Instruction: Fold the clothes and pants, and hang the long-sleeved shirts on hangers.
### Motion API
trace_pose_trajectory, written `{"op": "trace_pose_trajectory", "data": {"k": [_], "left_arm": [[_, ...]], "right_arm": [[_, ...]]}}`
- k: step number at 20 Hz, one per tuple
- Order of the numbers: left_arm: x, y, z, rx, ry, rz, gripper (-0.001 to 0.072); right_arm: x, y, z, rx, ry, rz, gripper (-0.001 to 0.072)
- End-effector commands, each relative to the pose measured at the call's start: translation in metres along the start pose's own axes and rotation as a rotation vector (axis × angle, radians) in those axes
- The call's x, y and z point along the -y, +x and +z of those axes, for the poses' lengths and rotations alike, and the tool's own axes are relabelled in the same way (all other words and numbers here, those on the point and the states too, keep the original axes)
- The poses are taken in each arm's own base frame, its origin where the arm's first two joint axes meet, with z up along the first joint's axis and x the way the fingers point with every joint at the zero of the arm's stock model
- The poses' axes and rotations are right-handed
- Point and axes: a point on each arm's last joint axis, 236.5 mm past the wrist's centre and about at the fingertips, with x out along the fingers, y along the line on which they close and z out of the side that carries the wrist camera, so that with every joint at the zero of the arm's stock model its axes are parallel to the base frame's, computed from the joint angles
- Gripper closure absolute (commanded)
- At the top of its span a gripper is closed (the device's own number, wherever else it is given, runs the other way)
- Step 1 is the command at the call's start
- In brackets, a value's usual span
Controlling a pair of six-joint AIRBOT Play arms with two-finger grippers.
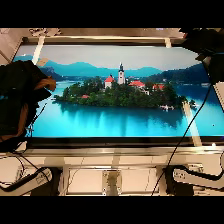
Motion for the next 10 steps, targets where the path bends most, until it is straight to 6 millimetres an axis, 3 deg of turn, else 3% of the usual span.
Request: {"op": "trace_pose_trajectory", "data": {"k": [1,4,7,8,9,10], "left_arm": [[0.021,0.035,0.009,-0.054,0.057,-0.015,0.0068],[0.017,0.057,0.002,-0.159,0.099,0.016,0.0068],[-0.001,0.068,-0.007,-0.209,0.185,0.097,0.0074],[-0.007,0.068,-0.004,-0.202,0.209,0.122,0.0165],[-0.012,0.067,-0.002,-0.196,0.227,0.141,0.0347],[-0.016,0.066,0.000,-0.193,0.240,0.156,0.0650]], "right_arm": [[0.015,0.016,0.002,-0.010,0.027,-0.006,0.0183],[0.018,0.018,0.009,0.017,0.030,-0.013,0.0183],[0.020,0.017,0.017,0.051,0.030,-0.019,0.0184],[0.020,0.017,0.021,0.067,0.030,-0.022,0.0184],[0.021,0.017,0.023,0.079,0.030,-0.024,0.0184],[0.021,0.017,0.026,0.091,0.030,-0.026,0.0184]]}}
